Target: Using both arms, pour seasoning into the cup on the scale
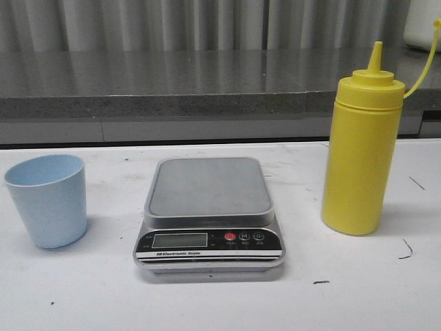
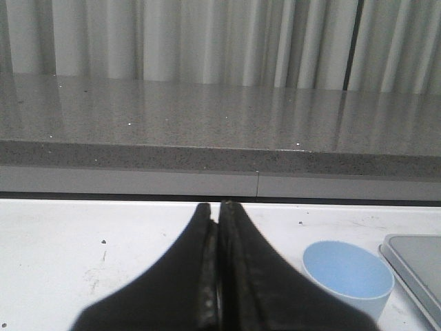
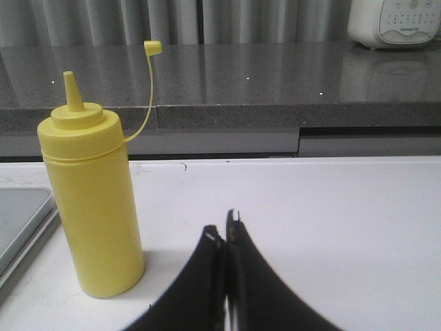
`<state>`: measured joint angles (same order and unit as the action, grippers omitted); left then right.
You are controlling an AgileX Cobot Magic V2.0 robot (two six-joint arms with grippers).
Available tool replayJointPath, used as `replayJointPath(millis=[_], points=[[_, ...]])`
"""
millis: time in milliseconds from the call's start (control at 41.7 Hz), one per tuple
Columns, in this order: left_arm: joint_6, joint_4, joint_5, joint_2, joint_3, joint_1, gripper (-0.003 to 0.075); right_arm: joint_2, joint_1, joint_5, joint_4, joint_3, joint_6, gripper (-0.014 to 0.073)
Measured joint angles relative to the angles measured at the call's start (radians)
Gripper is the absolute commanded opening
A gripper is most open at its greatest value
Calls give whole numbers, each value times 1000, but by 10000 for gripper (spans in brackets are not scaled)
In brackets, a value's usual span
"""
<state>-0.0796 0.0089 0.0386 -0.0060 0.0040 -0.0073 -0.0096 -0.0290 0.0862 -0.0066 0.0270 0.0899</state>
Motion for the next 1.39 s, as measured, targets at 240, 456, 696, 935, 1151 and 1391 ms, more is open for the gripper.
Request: replayJointPath(millis=[240, 456, 696, 935, 1151, 1391], points=[[0, 0, 0, 0, 0, 0, -20, 0, 0, 0, 0, 0, 0, -67], [0, 0, 0, 0, 0, 0, -20, 0, 0, 0, 0, 0, 0, -67], [0, 0, 0, 0, 0, 0, -20, 0, 0, -4, 0, 0, 0, -67], [0, -41, -39, 0, -14, 0, -20, 0, 0, 14, 0, -38, 0, -67], [0, -40, 34, 0, -200, 0, -20, 0, 0, 105, -13, -237, 0, -67], [0, -1, 240, 61, -490, 0, -20, 128, 0, 305, -31, -519, 2, -67]])
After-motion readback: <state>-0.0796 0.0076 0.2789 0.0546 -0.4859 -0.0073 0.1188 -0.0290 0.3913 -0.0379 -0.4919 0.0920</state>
